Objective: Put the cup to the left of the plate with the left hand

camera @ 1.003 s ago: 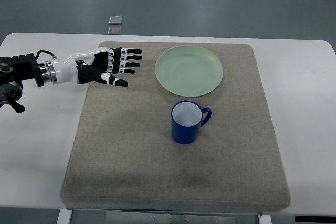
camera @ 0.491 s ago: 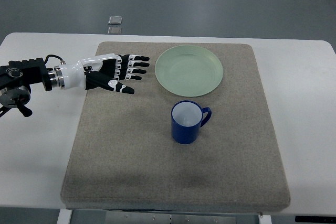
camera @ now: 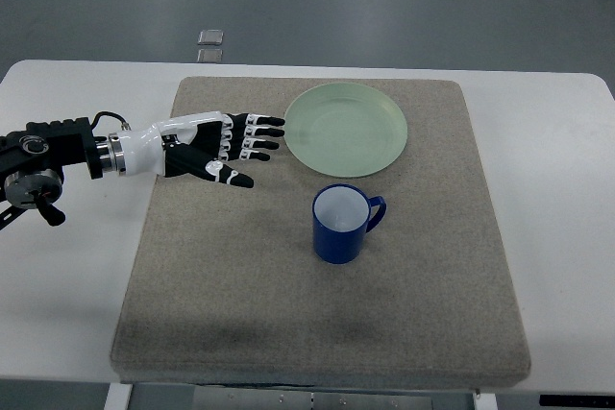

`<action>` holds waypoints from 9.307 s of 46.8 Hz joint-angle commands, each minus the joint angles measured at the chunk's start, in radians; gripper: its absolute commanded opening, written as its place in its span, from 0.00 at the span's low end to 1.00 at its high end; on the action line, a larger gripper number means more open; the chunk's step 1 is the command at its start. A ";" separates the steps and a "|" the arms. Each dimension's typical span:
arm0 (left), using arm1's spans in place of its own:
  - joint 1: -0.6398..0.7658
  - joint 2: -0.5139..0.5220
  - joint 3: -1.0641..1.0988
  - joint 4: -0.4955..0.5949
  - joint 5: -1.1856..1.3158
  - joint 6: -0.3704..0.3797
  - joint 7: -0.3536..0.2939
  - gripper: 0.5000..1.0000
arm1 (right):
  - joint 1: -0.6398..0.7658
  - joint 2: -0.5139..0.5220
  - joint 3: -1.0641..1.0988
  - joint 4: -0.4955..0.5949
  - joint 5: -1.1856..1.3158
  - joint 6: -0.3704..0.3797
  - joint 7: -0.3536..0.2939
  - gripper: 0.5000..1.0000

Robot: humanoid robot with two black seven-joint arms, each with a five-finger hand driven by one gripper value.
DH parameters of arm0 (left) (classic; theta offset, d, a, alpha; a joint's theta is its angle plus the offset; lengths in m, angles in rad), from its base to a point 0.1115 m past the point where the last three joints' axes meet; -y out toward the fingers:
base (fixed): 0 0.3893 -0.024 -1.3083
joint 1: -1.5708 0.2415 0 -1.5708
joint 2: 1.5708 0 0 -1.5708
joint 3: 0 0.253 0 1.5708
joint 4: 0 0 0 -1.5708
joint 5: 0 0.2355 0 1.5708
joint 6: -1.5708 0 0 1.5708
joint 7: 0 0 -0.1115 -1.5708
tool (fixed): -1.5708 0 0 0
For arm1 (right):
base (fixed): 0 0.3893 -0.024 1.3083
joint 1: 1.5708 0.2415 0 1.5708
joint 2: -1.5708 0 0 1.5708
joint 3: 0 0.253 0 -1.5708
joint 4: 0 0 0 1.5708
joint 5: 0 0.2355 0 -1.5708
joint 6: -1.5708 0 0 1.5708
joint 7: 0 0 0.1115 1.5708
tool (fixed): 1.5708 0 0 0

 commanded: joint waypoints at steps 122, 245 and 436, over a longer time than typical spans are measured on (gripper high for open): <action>0.065 -0.256 -0.017 0.068 0.169 0.000 -0.005 0.99 | 0.000 0.000 0.000 -0.001 0.000 0.000 0.000 0.86; 0.088 -0.297 -0.186 0.107 0.212 0.126 -0.033 0.58 | -0.001 0.000 0.000 -0.001 0.000 0.000 0.000 0.86; -0.029 -0.278 -0.468 0.499 -0.321 0.341 -0.011 1.00 | 0.000 0.000 0.000 -0.001 0.000 0.000 0.000 0.86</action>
